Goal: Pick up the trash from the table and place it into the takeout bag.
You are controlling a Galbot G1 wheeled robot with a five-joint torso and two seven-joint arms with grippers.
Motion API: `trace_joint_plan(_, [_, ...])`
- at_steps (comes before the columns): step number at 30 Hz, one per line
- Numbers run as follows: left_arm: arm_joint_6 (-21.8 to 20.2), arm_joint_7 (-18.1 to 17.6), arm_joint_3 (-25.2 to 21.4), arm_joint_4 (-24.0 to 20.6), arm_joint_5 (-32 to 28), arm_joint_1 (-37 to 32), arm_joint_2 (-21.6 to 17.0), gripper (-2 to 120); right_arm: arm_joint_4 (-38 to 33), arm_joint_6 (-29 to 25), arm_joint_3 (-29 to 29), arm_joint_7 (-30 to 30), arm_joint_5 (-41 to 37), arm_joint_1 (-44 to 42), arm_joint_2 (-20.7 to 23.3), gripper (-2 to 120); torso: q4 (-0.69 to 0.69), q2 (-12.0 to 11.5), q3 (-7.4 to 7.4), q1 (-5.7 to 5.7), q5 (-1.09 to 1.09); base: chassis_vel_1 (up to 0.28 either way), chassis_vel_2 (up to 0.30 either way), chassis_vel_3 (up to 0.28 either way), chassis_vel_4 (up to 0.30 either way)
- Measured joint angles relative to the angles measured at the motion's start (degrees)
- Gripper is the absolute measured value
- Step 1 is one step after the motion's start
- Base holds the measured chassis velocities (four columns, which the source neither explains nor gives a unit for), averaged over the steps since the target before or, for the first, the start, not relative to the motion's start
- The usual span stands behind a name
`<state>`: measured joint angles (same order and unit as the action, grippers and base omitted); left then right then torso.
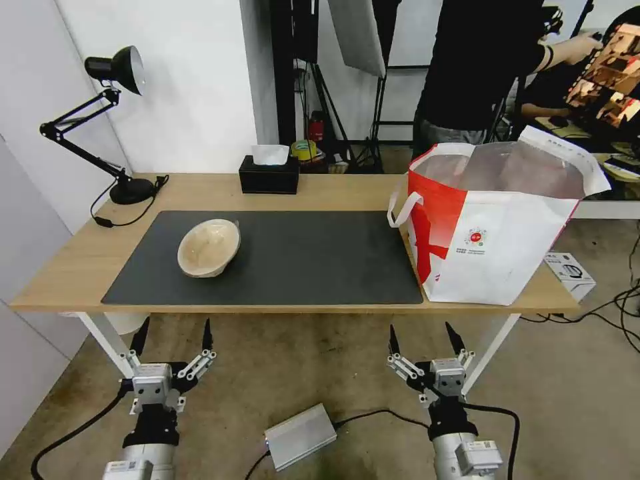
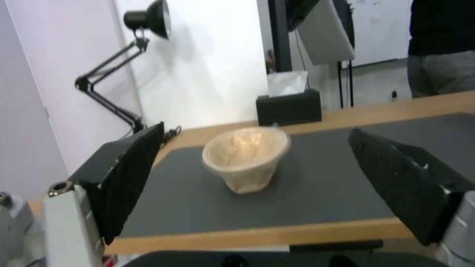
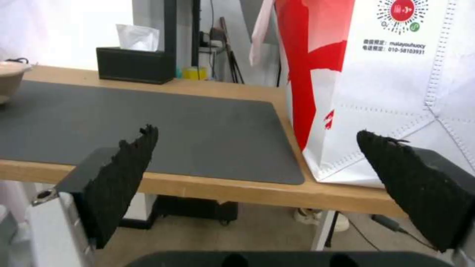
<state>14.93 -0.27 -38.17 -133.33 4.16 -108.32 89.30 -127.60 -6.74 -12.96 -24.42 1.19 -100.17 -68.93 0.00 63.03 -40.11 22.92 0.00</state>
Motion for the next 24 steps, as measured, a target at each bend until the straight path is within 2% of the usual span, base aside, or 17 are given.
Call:
trace_joint_plan(9, [-0.2, 0.0, -1.3, -2.9, -1.1, -1.0, -1.4, 100, 0.0, 0.0, 0.0, 0.0, -0.2, 0.2, 0.2, 100, 0.0, 0.0, 0.0, 0.0, 0.0, 0.0, 0.0, 0.0, 0.0])
trace_joint_plan(10, [-1.8, 0.1, -2.2, -4.7, -3.1, -1.4, -2.8, 100, 0.0, 0.1, 0.0, 0.0, -0.3, 0.5, 0.3, 100, 0.0, 0.0, 0.0, 0.0, 0.0, 0.0, 0.0, 0.0, 0.0])
trace_joint_plan(11, [-1.8, 0.1, -2.2, -4.7, -3.1, -1.4, -2.8, 100, 0.0, 0.1, 0.0, 0.0, -0.3, 0.5, 0.3, 100, 0.0, 0.0, 0.0, 0.0, 0.0, 0.0, 0.0, 0.0, 0.0])
trace_joint_plan(15, [-5.4, 0.2, -3.9, -7.1, -9.4, -1.5, -5.6, 100, 0.2, 0.4, 0.7, 0.1, -1.3, 1.5, 0.9, 100, -0.01, 0.0, 0.0, 0.0, 0.0, 0.0, 0.0, 0.0, 0.0])
trace_joint_plan(21, [-7.5, 0.2, -4.0, -8.2, -13.8, -1.3, -6.4, 100, 0.6, 0.9, 1.2, 0.1, -2.2, 2.6, 1.8, 100, 0.0, 0.0, 0.0, 0.0, 0.0, 0.0, 0.0, 0.0, 0.0])
trace_joint_plan(24, [-9.4, 0.1, -2.7, -8.5, -18.0, -0.3, -7.0, 100, 0.6, 1.2, 1.3, 0.1, -2.6, 2.9, 2.3, 100, 0.0, 0.0, 0.0, 0.0, 0.0, 0.0, 0.0, 0.0, 0.0])
